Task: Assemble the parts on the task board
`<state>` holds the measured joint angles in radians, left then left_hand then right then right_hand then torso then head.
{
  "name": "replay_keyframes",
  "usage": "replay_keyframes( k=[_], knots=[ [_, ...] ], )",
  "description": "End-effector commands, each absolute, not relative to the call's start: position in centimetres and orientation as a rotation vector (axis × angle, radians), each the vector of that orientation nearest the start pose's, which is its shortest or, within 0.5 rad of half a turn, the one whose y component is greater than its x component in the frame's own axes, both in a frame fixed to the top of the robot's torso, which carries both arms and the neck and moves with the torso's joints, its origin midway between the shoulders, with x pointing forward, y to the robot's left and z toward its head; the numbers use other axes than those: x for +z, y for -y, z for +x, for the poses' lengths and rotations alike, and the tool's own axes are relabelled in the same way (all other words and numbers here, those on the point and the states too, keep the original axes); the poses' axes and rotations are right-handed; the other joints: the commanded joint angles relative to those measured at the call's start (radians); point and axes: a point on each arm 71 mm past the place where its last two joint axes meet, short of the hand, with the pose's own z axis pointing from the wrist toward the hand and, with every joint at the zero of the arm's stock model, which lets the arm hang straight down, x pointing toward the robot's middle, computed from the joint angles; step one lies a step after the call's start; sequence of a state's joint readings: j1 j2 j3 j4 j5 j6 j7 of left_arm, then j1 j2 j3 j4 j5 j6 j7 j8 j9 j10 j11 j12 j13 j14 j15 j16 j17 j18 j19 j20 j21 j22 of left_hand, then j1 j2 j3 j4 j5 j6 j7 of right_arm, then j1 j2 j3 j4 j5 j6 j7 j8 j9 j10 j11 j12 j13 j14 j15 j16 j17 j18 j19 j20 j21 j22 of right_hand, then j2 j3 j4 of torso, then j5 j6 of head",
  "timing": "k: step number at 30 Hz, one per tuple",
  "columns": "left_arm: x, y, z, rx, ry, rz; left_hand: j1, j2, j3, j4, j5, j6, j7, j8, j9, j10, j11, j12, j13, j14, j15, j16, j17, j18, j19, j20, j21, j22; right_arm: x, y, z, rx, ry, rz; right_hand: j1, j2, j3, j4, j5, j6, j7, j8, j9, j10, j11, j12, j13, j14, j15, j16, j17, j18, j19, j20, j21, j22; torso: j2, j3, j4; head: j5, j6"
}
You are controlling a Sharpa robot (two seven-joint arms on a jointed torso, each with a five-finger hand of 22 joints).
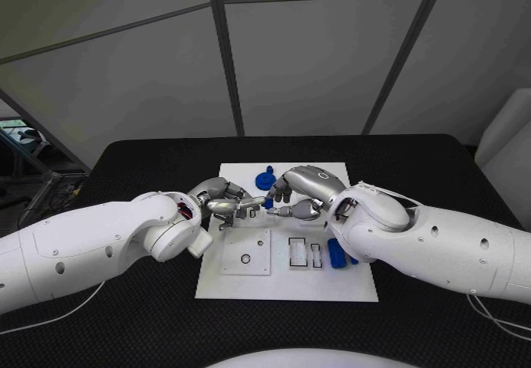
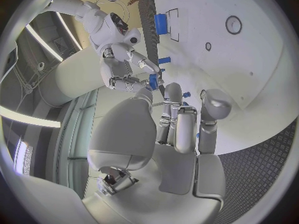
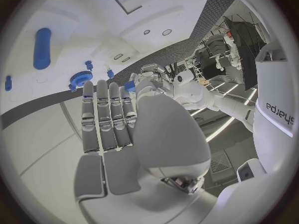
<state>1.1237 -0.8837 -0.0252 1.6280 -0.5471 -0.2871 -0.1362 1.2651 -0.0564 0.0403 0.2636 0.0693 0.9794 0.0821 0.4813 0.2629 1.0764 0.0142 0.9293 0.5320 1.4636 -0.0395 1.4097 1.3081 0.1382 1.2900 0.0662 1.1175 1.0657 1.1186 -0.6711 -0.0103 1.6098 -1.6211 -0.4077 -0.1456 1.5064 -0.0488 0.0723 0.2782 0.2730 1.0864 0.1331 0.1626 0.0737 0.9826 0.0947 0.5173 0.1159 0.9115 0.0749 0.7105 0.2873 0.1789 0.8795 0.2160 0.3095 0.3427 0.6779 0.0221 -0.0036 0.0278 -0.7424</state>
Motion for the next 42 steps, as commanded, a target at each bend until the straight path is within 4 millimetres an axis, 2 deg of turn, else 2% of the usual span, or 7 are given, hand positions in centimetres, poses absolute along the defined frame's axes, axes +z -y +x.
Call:
replay_keyframes(
  k=[1,9,20,42],
  knots=[
    [-22.56,-19.47,45.00,-1.078,-2.013,-0.804,0.008,0.002,0.009,0.000,0.004,0.007,0.003,0.007,-0.001,0.005,0.000,0.004,0.001,0.021,-0.006,0.007,0.034,-0.021,0.010,-0.001,0.006,0.001,-18.46,8.77,44.24,0.856,-1.494,-0.312,0.006,-0.001,0.006,-0.001,0.006,0.006,0.002,0.001,0.001,-0.003,0.004,0.004,0.000,-0.003,0.001,0.006,-0.001,0.002,-0.003,-0.001,0.003,0.001,0.000,-0.0004,0.0008,-0.001,-0.001],
    [-22.65,-19.48,45.02,-1.072,-2.024,-0.804,0.047,-0.007,0.043,-0.021,0.003,0.007,-0.001,0.012,-0.004,0.004,-0.004,0.002,0.000,0.022,-0.009,0.012,0.038,-0.022,0.011,-0.004,0.013,0.013,-18.33,8.72,44.15,0.864,-1.481,-0.309,0.009,-0.004,0.009,-0.002,0.016,0.008,0.004,0.001,0.001,-0.001,0.005,0.004,0.000,-0.002,0.001,0.009,-0.002,0.003,-0.003,-0.003,0.005,0.003,0.000,-0.0006,0.0000,0.000,-0.002],
    [-22.71,-19.58,45.09,-1.055,-2.027,-0.800,0.080,-0.003,0.088,-0.038,0.002,0.008,-0.005,0.016,-0.008,0.005,-0.008,-0.004,-0.004,0.024,-0.012,0.018,0.043,-0.023,0.010,-0.007,0.017,0.022,-17.96,8.61,43.83,0.888,-1.446,-0.305,0.014,-0.011,0.019,-0.002,0.044,0.013,0.004,0.003,0.002,0.004,0.004,0.004,-0.001,0.001,0.001,0.014,-0.005,0.003,-0.002,-0.006,0.009,0.009,0.000,0.0000,-0.0004,0.000,-0.003],
    [-22.75,-19.48,45.14,-1.051,-2.028,-0.801,0.085,-0.004,0.095,-0.041,0.002,0.009,-0.005,0.016,-0.009,0.005,-0.009,-0.004,-0.004,0.025,-0.012,0.020,0.046,-0.023,0.011,-0.007,0.018,0.024,-17.74,8.14,43.40,0.915,-1.435,-0.321,0.017,-0.014,0.024,-0.004,0.051,0.015,0.004,0.004,0.002,0.008,0.003,0.004,-0.002,0.004,0.000,0.016,-0.006,0.003,-0.001,-0.007,0.011,0.012,0.000,-0.0003,0.0004,0.001,-0.009]
  ],
)
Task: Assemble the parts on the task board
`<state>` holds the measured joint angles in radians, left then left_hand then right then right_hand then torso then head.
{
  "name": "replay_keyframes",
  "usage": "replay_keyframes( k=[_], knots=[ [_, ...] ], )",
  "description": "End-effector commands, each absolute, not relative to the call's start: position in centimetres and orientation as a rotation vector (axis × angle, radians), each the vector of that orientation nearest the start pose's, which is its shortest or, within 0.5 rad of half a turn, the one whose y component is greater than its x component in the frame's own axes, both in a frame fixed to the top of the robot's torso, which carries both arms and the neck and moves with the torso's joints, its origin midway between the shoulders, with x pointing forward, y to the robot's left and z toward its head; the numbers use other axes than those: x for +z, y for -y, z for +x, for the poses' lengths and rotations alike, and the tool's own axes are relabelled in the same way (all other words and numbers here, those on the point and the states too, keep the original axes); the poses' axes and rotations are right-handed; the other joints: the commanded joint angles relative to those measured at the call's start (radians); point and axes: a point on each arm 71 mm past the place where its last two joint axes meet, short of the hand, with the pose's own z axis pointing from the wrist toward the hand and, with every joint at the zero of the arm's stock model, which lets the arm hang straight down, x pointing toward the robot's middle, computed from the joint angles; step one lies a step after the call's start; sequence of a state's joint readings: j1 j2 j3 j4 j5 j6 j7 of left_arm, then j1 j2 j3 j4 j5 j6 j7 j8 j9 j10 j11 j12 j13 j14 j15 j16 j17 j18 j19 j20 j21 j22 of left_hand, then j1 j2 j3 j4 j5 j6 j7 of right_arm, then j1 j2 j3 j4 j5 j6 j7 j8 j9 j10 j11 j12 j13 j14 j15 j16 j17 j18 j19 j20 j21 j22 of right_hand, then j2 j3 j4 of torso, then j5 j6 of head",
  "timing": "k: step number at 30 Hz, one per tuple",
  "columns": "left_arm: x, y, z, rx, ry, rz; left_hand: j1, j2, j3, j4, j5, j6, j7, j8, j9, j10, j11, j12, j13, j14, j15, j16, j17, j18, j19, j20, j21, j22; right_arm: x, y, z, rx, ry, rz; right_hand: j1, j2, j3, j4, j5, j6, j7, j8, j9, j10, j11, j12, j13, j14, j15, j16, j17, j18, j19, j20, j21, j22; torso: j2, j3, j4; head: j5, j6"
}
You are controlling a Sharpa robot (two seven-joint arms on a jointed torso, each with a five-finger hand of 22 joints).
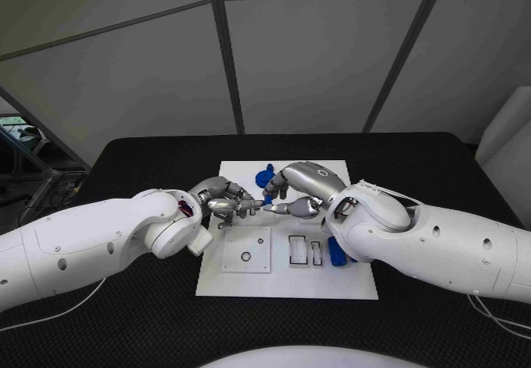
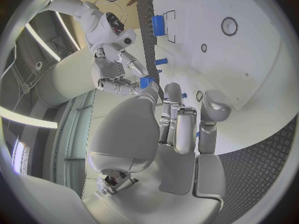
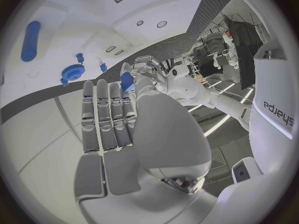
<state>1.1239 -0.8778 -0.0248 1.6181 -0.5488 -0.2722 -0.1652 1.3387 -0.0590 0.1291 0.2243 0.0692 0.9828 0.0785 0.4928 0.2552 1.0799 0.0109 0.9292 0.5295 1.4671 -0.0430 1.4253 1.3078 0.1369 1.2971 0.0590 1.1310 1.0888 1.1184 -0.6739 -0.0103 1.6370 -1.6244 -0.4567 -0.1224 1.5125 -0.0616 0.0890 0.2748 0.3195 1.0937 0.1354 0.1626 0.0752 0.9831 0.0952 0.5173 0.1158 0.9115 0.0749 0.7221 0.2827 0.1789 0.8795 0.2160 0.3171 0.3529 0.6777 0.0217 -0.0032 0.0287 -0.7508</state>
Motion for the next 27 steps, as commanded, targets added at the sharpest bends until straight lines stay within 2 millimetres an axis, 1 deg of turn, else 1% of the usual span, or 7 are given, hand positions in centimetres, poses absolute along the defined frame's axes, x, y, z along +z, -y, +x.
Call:
replay_keyframes(
  k=[1,10,13,17,20,23,27],
  knots=[
    [-22.8,-19.5,45.1,-1.051,-2.028,-0.802,0.011,-0.002,0.006,-0.001,0.002,0.005,-0.002,0.005,-0.001,0.001,-0.005,-0.004,-0.002,0.022,-0.009,0.005,0.047,-0.022,0.004,0.000,0.005,0.001,-17.7,8.1,43.4,0.915,-1.435,-0.322,0.012,-0.002,0.007,0.000,0.005,0.008,0.002,0.004,0.001,0.008,0.002,0.004,-0.002,0.004,0.000,0.004,-0.002,0.003,-0.001,-0.007,0.004,0.002,0.000,0.0001,-0.0001,0.000,-0.001],
    [-22.7,-19.7,45.1,-1.047,-2.026,-0.804,0.011,-0.002,0.006,-0.001,0.002,0.005,-0.002,0.005,-0.001,0.001,-0.005,-0.004,-0.002,0.022,-0.009,0.005,0.047,-0.022,0.004,0.000,0.005,0.001,-17.9,8.3,43.6,0.899,-1.454,-0.329,0.013,-0.002,0.009,-0.001,0.005,0.009,0.002,0.005,0.001,0.008,0.002,0.004,-0.002,0.005,0.000,0.005,-0.002,0.003,0.000,-0.008,0.004,0.002,0.000,-0.0005,0.0000,-0.001,-0.003],
    [-22.7,-20.1,45.2,-1.039,-2.020,-0.810,0.011,-0.002,0.008,-0.001,0.002,0.005,-0.002,0.005,-0.001,0.002,-0.005,-0.005,-0.002,0.021,-0.009,0.004,0.045,-0.021,0.003,0.000,0.003,0.000,-18.1,8.4,43.7,0.886,-1.462,-0.331,0.014,-0.002,0.010,-0.002,0.005,0.009,0.002,0.005,0.001,0.009,0.002,0.004,-0.002,0.005,0.000,0.005,-0.002,0.003,0.000,-0.008,0.005,0.003,0.000,-0.0006,0.0001,-0.003,-0.003],
    [-22.8,-21.1,45.2,-1.018,-2.008,-0.823,0.011,-0.002,0.008,-0.001,0.002,0.005,-0.002,0.005,-0.001,0.002,-0.005,-0.005,-0.002,0.021,-0.009,0.004,0.045,-0.021,0.003,0.000,0.003,0.000,-18.3,8.5,44.1,0.866,-1.477,-0.333,0.015,-0.003,0.011,-0.002,0.004,0.010,0.002,0.005,0.001,0.010,0.002,0.004,-0.002,0.006,-0.001,0.005,-0.002,0.003,0.000,-0.008,0.005,0.003,-0.001,-0.0007,0.0005,-0.004,-0.004],
    [-22.7,-21.8,45.2,-1.006,-2.000,-0.832,0.011,-0.002,0.008,-0.001,0.002,0.005,-0.001,0.005,-0.001,0.002,-0.005,-0.005,-0.002,0.020,-0.009,0.003,0.043,-0.021,0.002,0.000,0.002,-0.001,-18.6,8.5,44.5,0.849,-1.488,-0.334,0.016,-0.003,0.012,-0.003,0.004,0.010,0.002,0.005,0.001,0.010,0.002,0.003,-0.002,0.006,-0.001,0.005,-0.002,0.003,0.000,-0.008,0.006,0.004,-0.002,-0.0026,0.0027,-0.006,-0.006],
    [-22.7,-22.5,45.2,-0.994,-1.994,-0.839,0.011,-0.002,0.008,-0.001,0.002,0.005,-0.001,0.005,-0.001,0.002,-0.005,-0.005,-0.002,0.020,-0.009,0.003,0.043,-0.021,0.002,0.000,0.002,-0.001,-18.8,8.4,44.8,0.836,-1.495,-0.335,0.016,-0.003,0.012,-0.003,0.004,0.010,0.002,0.005,0.001,0.010,0.002,0.003,-0.002,0.006,-0.001,0.005,-0.002,0.003,0.000,-0.008,0.006,0.004,-0.002,-0.0022,0.0023,-0.003,-0.007],
    [-22.6,-23.3,45.1,-0.982,-1.985,-0.847,0.012,-0.002,0.009,-0.001,0.002,0.005,-0.001,0.005,-0.001,0.001,-0.005,-0.005,-0.002,0.020,-0.009,0.002,0.042,-0.021,0.001,0.000,0.001,-0.003,-19.1,8.1,45.4,0.824,-1.504,-0.338,0.016,-0.003,0.012,-0.003,0.004,0.010,0.002,0.005,0.001,0.010,0.002,0.003,-0.002,0.006,-0.001,0.005,-0.002,0.003,0.000,-0.008,0.006,0.004,-0.002,-0.0034,0.0023,-0.002,-0.007]
  ],
)
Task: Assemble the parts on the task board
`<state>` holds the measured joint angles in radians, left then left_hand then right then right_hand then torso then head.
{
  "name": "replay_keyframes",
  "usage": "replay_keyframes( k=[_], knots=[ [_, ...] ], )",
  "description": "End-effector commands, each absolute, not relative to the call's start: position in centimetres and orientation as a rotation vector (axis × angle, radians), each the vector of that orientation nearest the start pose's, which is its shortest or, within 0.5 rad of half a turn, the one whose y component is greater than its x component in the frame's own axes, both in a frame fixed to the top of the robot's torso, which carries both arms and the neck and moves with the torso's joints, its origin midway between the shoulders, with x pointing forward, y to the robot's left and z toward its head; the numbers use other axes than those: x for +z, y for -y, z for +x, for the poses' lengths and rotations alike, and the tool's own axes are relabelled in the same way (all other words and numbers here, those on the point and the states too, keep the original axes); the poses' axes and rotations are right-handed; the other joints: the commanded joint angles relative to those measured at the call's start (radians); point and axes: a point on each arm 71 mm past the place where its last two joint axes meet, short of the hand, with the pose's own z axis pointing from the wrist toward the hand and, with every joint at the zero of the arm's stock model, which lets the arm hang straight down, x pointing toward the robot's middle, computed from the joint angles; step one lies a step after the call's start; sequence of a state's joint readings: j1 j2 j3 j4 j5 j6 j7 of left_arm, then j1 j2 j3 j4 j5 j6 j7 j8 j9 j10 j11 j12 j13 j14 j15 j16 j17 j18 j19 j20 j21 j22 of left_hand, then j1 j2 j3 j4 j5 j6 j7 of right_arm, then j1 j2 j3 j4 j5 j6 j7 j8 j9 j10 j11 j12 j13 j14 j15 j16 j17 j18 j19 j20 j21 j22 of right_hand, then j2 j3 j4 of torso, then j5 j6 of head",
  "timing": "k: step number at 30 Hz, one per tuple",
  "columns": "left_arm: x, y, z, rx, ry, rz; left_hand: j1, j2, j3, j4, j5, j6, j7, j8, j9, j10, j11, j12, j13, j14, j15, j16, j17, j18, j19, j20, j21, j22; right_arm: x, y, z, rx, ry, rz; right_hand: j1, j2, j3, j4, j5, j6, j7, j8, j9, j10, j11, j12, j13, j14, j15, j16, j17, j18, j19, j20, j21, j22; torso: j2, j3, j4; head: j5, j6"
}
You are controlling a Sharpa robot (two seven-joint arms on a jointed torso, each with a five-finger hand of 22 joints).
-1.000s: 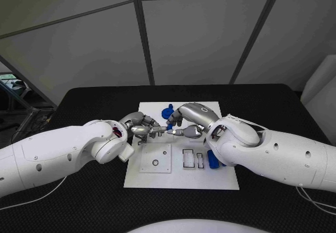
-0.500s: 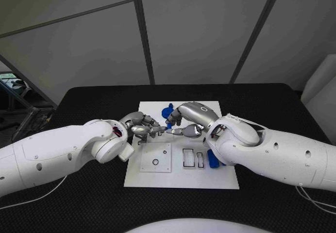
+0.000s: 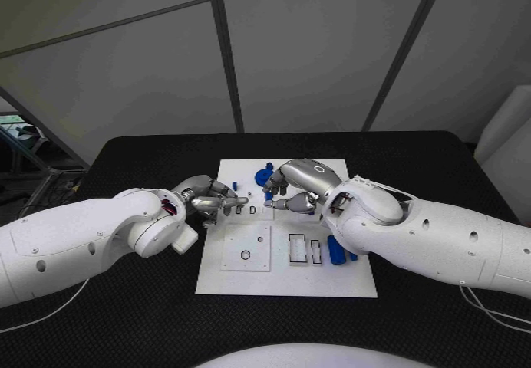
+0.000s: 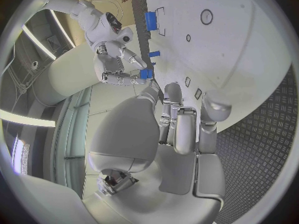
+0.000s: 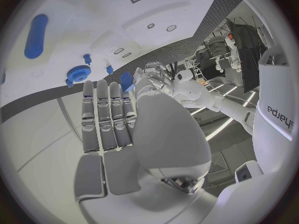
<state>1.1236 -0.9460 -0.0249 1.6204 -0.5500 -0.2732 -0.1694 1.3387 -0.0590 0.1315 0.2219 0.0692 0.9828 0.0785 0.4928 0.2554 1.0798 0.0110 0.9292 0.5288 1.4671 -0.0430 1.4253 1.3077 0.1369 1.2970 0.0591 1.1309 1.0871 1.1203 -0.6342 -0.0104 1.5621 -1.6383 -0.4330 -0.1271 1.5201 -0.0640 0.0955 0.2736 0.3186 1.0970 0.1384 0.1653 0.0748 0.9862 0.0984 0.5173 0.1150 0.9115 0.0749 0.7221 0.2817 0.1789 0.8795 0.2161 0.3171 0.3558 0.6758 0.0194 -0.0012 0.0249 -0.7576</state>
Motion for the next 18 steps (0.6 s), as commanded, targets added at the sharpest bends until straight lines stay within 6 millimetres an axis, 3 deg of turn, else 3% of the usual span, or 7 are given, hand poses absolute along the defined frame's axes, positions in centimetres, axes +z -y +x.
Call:
replay_keyframes(
  k=[1,11,18],
  knots=[
    [-22.6,-23.4,45.0,-0.980,-1.983,-0.849,0.012,-0.002,0.007,0.001,0.002,0.005,-0.002,0.005,-0.002,0.001,-0.005,-0.005,-0.001,0.020,-0.009,0.002,0.043,-0.021,0.001,0.000,0.001,-0.001,-19.2,8.0,45.5,0.821,-1.506,-0.339,0.009,-0.001,0.006,-0.002,0.004,0.007,-0.001,0.002,0.002,0.007,-0.002,0.003,-0.001,0.007,-0.001,0.005,-0.002,0.004,0.000,-0.009,0.006,0.001,0.000,-0.0015,0.0007,0.003,-0.001],
    [-21.8,-24.2,44.8,-0.990,-1.957,-0.848,0.012,-0.002,0.008,0.001,0.002,0.004,-0.001,0.005,-0.002,0.001,-0.005,-0.005,-0.001,0.019,-0.009,0.001,0.041,-0.020,-0.001,0.000,-0.001,-0.004,-20.0,6.8,46.9,0.800,-1.526,-0.348,0.012,0.000,0.009,-0.003,0.002,0.007,-0.001,0.002,0.002,0.008,-0.002,0.002,-0.002,0.008,-0.001,0.005,-0.002,0.004,0.001,-0.009,0.007,0.002,0.001,-0.0008,-0.0004,0.008,-0.001],
    [-20.8,-24.4,44.9,-1.040,-1.884,-0.891,0.003,-0.020,0.019,0.004,0.000,-0.016,0.011,-0.002,-0.009,-0.017,0.006,-0.016,-0.006,-0.011,0.000,-0.041,-0.020,-0.005,-0.049,0.005,-0.072,-0.071,-20.6,6.3,47.6,0.787,-1.551,-0.349,0.012,0.001,0.010,-0.003,0.001,0.007,-0.001,0.002,0.002,0.008,-0.001,0.002,-0.002,0.008,-0.001,0.005,-0.002,0.004,0.001,-0.010,0.007,0.002,0.001,-0.0011,0.0017,0.012,-0.003]
  ],
)
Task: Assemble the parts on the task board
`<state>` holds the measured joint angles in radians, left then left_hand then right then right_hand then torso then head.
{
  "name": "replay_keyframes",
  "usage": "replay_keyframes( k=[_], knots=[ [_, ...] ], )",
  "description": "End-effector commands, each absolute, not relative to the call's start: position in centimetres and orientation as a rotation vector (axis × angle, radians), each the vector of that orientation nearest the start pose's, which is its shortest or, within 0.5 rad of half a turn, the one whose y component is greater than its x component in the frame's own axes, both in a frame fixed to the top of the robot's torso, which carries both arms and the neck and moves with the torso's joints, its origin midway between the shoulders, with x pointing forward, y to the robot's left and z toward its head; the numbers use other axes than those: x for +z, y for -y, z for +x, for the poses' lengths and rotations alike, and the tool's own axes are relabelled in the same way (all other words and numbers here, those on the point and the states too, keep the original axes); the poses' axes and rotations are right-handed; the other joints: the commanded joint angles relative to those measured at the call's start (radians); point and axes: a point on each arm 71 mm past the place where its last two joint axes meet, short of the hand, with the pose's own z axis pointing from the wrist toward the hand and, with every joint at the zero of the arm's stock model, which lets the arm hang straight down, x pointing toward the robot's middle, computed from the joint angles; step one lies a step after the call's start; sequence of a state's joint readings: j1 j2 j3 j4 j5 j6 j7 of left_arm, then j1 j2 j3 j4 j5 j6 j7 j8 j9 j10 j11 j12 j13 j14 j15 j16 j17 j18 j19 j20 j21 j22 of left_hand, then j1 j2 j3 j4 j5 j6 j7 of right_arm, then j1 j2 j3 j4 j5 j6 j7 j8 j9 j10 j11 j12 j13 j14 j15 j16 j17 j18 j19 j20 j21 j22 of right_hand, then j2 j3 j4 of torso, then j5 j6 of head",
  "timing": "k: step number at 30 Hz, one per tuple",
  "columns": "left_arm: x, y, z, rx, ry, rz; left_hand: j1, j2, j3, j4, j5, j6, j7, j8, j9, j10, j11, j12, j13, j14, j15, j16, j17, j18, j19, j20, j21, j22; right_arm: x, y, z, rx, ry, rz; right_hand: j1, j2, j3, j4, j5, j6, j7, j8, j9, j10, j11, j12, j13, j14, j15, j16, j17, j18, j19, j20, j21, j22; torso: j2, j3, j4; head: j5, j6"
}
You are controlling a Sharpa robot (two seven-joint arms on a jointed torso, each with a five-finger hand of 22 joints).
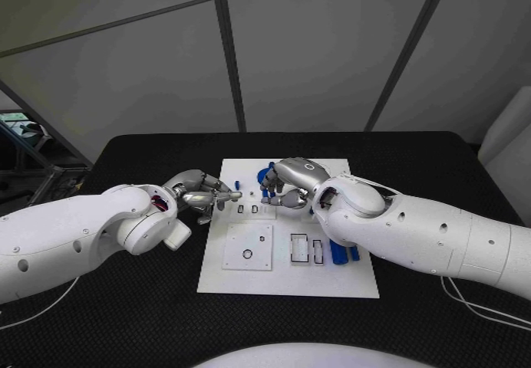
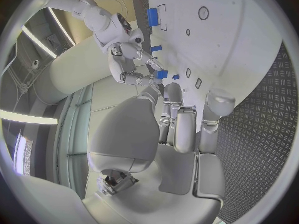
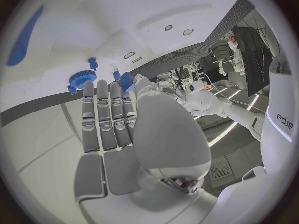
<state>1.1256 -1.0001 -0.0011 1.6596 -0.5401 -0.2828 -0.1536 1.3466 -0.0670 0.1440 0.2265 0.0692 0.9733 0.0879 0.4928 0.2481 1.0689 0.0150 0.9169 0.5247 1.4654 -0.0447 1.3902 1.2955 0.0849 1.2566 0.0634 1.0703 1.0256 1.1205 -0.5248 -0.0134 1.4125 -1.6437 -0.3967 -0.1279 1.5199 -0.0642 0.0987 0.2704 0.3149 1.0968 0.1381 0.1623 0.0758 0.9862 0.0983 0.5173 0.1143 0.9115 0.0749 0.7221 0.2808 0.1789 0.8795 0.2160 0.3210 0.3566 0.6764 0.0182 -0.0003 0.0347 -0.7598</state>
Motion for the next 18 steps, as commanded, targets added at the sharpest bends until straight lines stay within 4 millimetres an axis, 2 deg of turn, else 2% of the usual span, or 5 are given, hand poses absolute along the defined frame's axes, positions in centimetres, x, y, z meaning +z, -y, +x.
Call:
replay_keyframes(
  k=[1,4,18],
  knots=[
    [-20.7,-24.4,45.0,-1.044,-1.877,-0.893,-0.006,-0.014,0.007,0.000,0.000,-0.008,0.003,-0.003,-0.002,-0.008,0.003,-0.004,-0.002,-0.011,0.002,-0.009,-0.012,0.048,-0.012,0.002,-0.015,-0.014,-20.7,6.3,47.6,0.786,-1.553,-0.350,0.012,0.001,0.007,0.000,0.005,0.007,0.000,0.005,0.001,0.008,-0.001,0.002,-0.001,0.008,0.000,0.005,-0.002,0.004,0.001,-0.010,0.003,0.002,0.000,0.0001,0.0007,0.003,-0.001],
    [-20.3,-24.6,45.1,-1.058,-1.842,-0.908,-0.006,-0.014,0.007,0.000,0.000,-0.008,0.003,-0.003,-0.002,-0.008,0.003,-0.004,-0.002,-0.012,0.002,-0.009,-0.012,0.048,-0.012,0.002,-0.016,-0.014,-20.9,6.0,47.7,0.782,-1.567,-0.354,0.013,0.001,0.008,0.000,0.004,0.006,0.000,0.004,0.001,0.008,-0.001,0.001,-0.002,0.008,0.000,0.005,-0.002,0.004,0.001,-0.010,0.003,0.002,0.001,0.0017,-0.0021,0.009,-0.003],
    [-19.8,-24.6,45.3,-1.097,-1.783,-0.941,-0.008,-0.015,0.008,0.001,0.000,-0.009,0.004,-0.003,-0.002,-0.009,0.004,-0.005,-0.002,-0.013,0.003,-0.011,-0.014,0.048,-0.014,0.002,-0.018,-0.015,-21.6,5.0,47.4,0.778,-1.619,-0.383,0.014,0.002,0.011,0.000,0.002,0.004,0.002,0.003,0.000,0.007,0.000,-0.001,-0.002,0.007,0.001,0.004,-0.003,0.003,0.000,-0.011,0.004,0.003,0.001,0.0030,-0.0031,0.014,-0.008]
  ],
)
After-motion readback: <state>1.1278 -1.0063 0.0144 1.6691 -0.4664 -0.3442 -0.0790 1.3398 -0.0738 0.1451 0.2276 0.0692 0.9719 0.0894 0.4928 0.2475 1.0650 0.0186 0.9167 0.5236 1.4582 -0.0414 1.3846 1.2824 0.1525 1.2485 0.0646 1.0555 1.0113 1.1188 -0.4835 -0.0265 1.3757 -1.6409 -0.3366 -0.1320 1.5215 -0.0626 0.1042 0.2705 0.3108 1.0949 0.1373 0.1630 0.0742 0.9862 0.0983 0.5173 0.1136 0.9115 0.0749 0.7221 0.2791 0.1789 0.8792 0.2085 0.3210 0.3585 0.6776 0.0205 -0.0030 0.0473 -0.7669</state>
